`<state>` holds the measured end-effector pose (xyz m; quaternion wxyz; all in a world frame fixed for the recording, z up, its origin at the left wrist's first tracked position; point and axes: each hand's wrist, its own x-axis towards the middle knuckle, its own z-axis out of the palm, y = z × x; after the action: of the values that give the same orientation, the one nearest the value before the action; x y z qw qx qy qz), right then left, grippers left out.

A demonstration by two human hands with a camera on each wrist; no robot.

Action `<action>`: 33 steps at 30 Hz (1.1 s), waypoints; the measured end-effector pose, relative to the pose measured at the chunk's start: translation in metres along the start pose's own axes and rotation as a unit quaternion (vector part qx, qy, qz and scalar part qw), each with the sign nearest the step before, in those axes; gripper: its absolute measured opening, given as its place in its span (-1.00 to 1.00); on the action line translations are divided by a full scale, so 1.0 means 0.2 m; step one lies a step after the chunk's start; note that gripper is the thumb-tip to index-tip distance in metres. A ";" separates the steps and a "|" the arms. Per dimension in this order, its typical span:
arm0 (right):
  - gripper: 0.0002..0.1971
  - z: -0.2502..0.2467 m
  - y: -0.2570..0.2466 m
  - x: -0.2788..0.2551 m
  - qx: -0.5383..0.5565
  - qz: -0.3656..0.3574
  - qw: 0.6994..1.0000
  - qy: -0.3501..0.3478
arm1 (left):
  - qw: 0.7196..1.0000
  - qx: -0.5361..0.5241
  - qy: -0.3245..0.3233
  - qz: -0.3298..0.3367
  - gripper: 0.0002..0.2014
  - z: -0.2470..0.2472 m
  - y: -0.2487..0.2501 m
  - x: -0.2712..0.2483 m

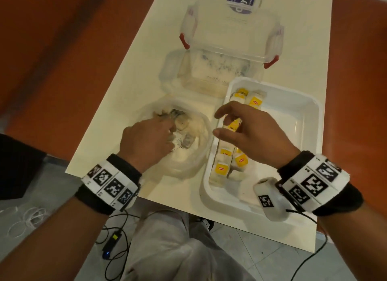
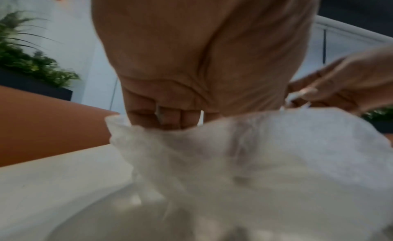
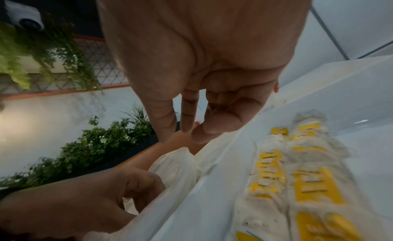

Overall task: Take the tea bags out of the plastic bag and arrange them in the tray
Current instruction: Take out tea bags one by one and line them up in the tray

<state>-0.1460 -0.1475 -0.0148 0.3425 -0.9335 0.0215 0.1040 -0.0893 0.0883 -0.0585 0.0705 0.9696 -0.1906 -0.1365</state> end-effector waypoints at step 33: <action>-0.73 0.08 -0.03 0.12 -0.060 0.029 0.992 -0.104 | 0.994 -0.102 0.036 0.035 -0.80 0.15 0.11 0.11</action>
<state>-0.1240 -0.1311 -0.0274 0.2829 -0.9354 0.0068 0.2120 -0.0853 0.0572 -0.0886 0.1807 0.9543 -0.2071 -0.1176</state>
